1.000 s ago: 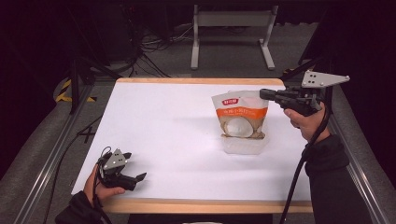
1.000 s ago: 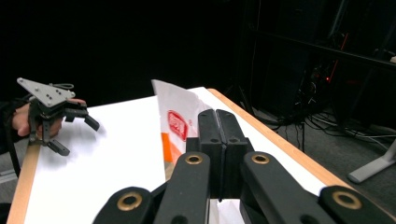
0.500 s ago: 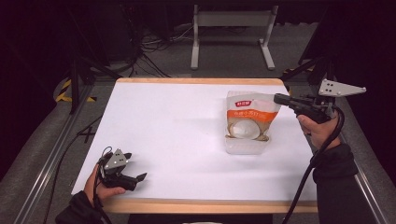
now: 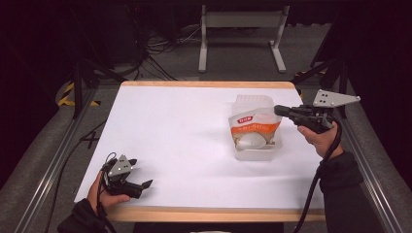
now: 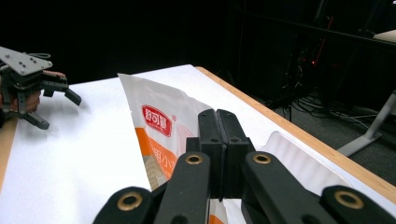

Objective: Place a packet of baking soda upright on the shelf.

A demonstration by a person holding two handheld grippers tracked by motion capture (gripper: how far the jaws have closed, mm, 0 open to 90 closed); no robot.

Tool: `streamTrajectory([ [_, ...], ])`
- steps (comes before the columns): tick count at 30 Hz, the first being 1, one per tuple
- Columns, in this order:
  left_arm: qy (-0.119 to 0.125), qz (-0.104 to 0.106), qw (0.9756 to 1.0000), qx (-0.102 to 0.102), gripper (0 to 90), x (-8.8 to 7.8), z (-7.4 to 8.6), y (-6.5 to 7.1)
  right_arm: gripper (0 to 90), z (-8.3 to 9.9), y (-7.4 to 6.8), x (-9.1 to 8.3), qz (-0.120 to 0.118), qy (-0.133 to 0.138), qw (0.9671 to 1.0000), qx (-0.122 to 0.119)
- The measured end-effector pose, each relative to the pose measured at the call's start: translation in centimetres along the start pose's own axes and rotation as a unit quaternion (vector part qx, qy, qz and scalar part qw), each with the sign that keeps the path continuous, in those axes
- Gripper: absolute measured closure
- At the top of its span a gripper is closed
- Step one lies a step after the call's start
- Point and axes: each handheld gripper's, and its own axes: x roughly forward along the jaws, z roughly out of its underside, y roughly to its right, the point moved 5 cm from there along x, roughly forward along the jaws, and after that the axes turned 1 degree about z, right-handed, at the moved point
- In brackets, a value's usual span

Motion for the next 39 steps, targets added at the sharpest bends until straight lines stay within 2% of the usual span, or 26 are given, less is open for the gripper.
streamTrajectory([
  [17, 0.009, -0.001, 0.9999, -0.004, 5.5, -0.2, -0.1, -0.1, 90.0, 2.1, 0.4, -1.4, 0.018, 0.011, 0.9997, 0.014],
  [23, 0.028, -0.009, 0.9995, -0.016, 5.5, -0.5, -0.3, -0.4, 90.0, 2.6, 0.5, -1.6, 0.025, 0.011, 0.9995, 0.015],
  [27, 0.039, -0.018, 0.9989, -0.018, 6.0, -0.7, -0.5, -0.6, 90.0, 2.8, 0.4, -1.7, 0.039, 0.003, 0.9992, 0.009],
  [28, 0.042, -0.022, 0.9986, -0.025, 6.2, -0.7, -0.6, -0.7, 90.0, 2.8, 0.3, -1.7, 0.041, 0.001, 0.9991, 0.008],
  [31, 0.050, -0.028, 0.9981, -0.023, 6.5, -0.8, -0.8, -1.0, 88.7, 2.8, -0.1, -1.4, 0.067, -0.023, 0.9973, -0.018],
  [33, 0.050, -0.027, 0.9980, -0.027, 6.5, -0.7, -0.8, -0.9, 88.2, 2.7, -0.4, -1.4, 0.075, -0.025, 0.9965, -0.025],
  [39, 0.046, -0.020, 0.9986, -0.019, 6.5, -0.3, -1.1, -0.9, 83.7, 2.8, -0.6, -1.3, 0.081, -0.034, 0.9959, -0.023],
])
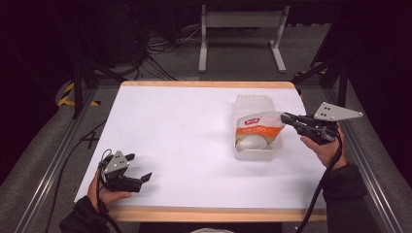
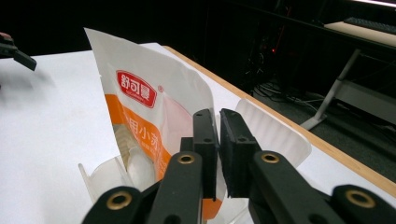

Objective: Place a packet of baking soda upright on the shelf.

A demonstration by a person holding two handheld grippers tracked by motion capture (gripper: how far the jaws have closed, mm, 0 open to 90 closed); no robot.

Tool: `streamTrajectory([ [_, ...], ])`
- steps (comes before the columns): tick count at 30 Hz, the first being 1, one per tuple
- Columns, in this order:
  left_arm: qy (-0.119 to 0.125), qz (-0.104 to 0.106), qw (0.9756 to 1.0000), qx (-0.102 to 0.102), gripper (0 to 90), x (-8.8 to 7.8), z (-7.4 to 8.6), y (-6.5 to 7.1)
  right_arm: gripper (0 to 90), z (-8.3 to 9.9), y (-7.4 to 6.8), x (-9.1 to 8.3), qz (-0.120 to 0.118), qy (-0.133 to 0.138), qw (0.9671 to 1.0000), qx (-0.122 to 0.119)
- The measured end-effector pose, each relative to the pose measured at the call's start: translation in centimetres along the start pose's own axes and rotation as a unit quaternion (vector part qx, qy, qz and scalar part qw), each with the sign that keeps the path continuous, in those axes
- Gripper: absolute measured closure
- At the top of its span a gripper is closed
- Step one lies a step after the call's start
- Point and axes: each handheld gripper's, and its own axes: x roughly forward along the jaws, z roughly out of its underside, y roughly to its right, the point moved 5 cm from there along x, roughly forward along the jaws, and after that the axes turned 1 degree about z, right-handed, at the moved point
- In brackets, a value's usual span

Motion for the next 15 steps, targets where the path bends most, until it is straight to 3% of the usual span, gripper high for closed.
streamTrajectory([
  [9, 0.014, 0.002, 0.9999, -0.004, 6.5, 0.7, -0.9, -0.2, 74.6, 1.0, -0.5, 0.2, 0.023, -0.022, 0.9995, 0.002],
  [15, 0.009, 0.010, 0.9999, 0.005, 6.8, 1.3, -1.2, -0.2, 70.9, 1.8, -0.8, 0.2, 0.039, -0.037, 0.9985, 0.005],
])
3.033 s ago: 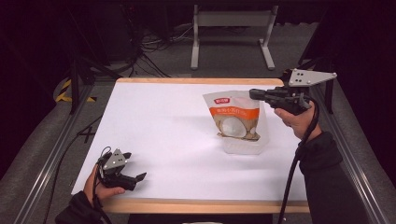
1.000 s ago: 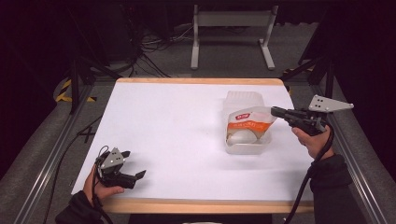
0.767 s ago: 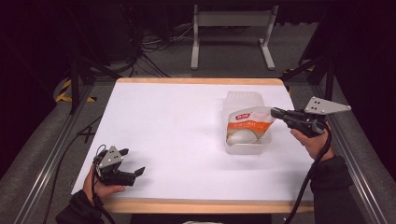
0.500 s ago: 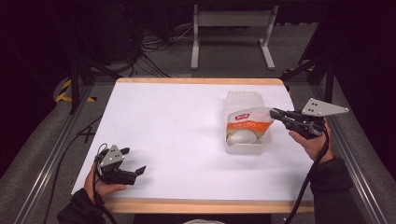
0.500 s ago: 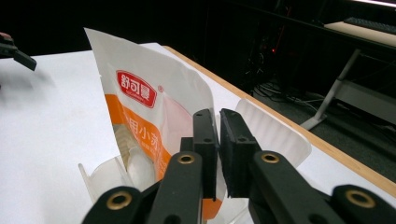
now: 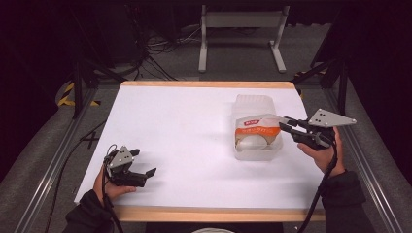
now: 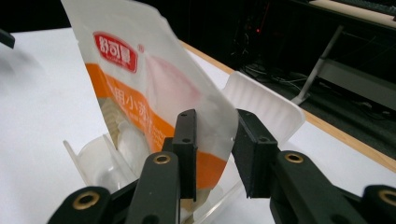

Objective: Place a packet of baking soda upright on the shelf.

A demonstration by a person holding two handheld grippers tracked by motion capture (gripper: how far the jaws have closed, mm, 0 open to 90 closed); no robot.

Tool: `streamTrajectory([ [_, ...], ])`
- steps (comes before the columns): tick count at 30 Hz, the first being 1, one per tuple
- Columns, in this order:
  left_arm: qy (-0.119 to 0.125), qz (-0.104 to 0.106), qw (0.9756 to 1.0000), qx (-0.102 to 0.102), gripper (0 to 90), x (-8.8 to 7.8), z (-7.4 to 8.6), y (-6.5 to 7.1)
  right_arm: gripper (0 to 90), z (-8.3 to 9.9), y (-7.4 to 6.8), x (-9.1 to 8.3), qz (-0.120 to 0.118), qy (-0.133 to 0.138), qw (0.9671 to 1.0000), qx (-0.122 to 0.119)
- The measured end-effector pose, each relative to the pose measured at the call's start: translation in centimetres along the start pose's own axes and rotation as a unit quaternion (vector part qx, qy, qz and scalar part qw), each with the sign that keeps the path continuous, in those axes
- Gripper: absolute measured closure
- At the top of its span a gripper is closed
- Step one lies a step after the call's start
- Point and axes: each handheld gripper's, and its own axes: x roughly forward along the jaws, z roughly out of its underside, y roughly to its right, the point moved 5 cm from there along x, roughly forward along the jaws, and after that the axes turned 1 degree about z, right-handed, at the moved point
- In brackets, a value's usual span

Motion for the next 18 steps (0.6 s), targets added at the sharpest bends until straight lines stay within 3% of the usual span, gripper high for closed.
streamTrajectory([
  [9, -0.002, 0.002, 1.0000, 0.005, 6.9, 0.4, -0.2, 0.0, 65.5, 0.0, -0.6, -0.5, 0.027, -0.027, 0.9992, -0.010],
  [12, -0.006, -0.008, 0.9998, 0.017, 8.4, 0.4, -0.3, 0.0, 63.6, -0.4, -1.0, -0.9, 0.037, -0.036, 0.9984, -0.025],
  [18, -0.001, -0.012, 0.9998, 0.017, 8.6, 0.5, -0.4, -0.1, 62.4, -0.7, -1.2, -1.6, 0.045, -0.046, 0.9975, -0.030],
])
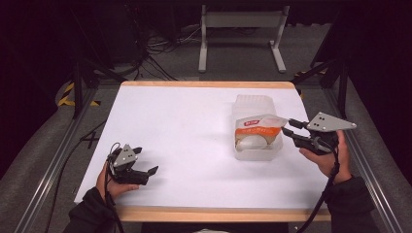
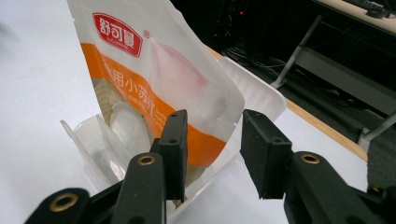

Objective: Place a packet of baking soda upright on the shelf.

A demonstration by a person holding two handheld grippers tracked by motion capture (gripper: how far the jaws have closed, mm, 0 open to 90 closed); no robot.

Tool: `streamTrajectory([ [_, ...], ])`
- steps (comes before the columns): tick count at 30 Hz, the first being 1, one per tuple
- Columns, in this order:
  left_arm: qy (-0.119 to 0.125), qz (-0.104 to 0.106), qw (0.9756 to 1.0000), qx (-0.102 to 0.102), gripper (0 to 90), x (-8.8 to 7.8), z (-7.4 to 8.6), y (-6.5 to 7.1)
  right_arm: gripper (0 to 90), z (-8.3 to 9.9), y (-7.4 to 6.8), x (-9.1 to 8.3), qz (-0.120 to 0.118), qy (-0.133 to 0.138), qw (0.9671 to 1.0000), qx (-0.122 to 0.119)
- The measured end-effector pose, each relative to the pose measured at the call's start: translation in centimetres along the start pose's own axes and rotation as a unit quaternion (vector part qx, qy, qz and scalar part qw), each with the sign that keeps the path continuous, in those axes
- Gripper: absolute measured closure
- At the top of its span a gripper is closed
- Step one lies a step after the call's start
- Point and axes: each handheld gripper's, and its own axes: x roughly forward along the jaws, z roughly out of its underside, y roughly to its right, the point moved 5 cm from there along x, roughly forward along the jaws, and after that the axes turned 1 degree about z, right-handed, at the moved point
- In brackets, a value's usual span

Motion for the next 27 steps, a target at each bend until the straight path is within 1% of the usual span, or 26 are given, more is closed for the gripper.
streamTrajectory([
  [3, 0.002, -0.001, 1.0000, 0.001, 8.3, 0.0, 0.0, 0.0, 61.9, 0.1, -0.2, -0.3, 0.004, -0.008, 0.9999, -0.009],
  [5, 0.000, -0.001, 1.0000, -0.001, 8.0, 0.0, 0.1, -0.1, 61.3, 0.2, -0.3, -0.6, 0.005, -0.011, 0.9999, -0.009],
  [10, 0.003, -0.001, 1.0000, 0.003, 7.6, -0.2, 0.0, -0.1, 59.9, 0.6, -0.7, -0.8, 0.008, -0.016, 0.9998, -0.012],
  [15, -0.005, -0.002, 1.0000, 0.004, 7.6, 0.1, 0.1, -0.1, 57.0, 1.3, -0.9, -1.1, 0.007, -0.019, 0.9998, -0.010],
  [20, -0.006, -0.002, 1.0000, 0.002, 7.6, -0.1, 0.2, -0.1, 56.4, 2.1, -1.0, -1.3, 0.007, -0.022, 0.9997, -0.009],
  [23, -0.011, 0.002, 0.9999, 0.006, 7.6, 0.1, 0.3, 0.0, 56.3, 2.9, -0.9, -1.5, 0.014, -0.023, 0.9996, -0.003],
  [24, -0.013, 0.002, 0.9999, 0.006, 7.6, 0.1, 0.3, 0.0, 55.4, 3.2, -0.9, -1.5, 0.012, -0.025, 0.9996, -0.001],
  [26, -0.014, 0.002, 0.9999, 0.006, 7.5, 0.1, 0.3, 0.0, 53.7, 3.8, -0.8, -1.5, 0.017, -0.032, 0.9993, -0.001],
  [27, -0.013, 0.002, 0.9999, 0.005, 7.5, 0.1, 0.3, 0.0, 52.0, 4.3, -0.8, -1.5, 0.016, -0.037, 0.9992, 0.001],
])
